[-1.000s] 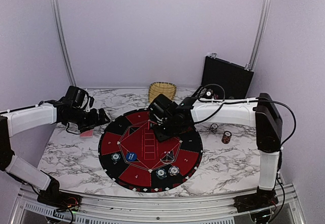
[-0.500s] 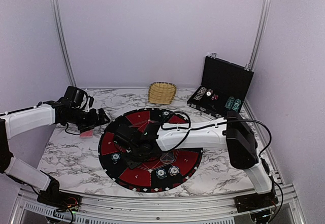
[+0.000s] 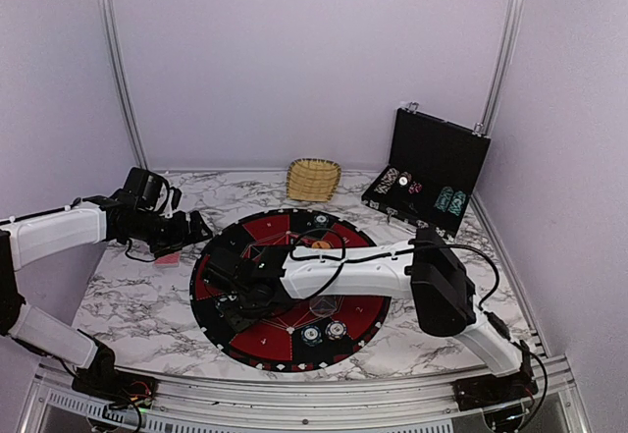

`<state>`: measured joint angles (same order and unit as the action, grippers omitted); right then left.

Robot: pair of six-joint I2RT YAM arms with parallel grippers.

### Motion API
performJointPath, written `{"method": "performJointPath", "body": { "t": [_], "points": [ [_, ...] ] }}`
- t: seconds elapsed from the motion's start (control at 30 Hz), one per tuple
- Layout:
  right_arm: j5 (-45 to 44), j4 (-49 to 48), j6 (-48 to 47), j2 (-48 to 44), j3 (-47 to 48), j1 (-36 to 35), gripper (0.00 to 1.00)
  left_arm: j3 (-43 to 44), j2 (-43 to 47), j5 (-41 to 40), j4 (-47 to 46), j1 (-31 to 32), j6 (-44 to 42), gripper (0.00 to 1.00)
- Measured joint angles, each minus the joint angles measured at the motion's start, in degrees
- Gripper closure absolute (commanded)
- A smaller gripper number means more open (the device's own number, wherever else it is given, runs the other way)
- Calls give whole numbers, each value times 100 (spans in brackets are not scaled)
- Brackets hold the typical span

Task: Distribute texas hold em gaming equipment
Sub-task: Place the poker chips pile in the small blind area.

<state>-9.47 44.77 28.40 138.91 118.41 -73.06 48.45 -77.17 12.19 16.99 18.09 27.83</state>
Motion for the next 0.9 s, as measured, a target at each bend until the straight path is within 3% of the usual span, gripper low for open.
{"method": "performJointPath", "body": {
  "t": [0.57, 0.9],
  "points": [
    [120, 260, -125, 476, 737, -42, 68, 0, -2, 136, -44, -26, 2, 1],
    [125, 284, -144, 509, 780, -61, 58, 0, -2, 190, -46, -37, 2, 1]
  ]
}}
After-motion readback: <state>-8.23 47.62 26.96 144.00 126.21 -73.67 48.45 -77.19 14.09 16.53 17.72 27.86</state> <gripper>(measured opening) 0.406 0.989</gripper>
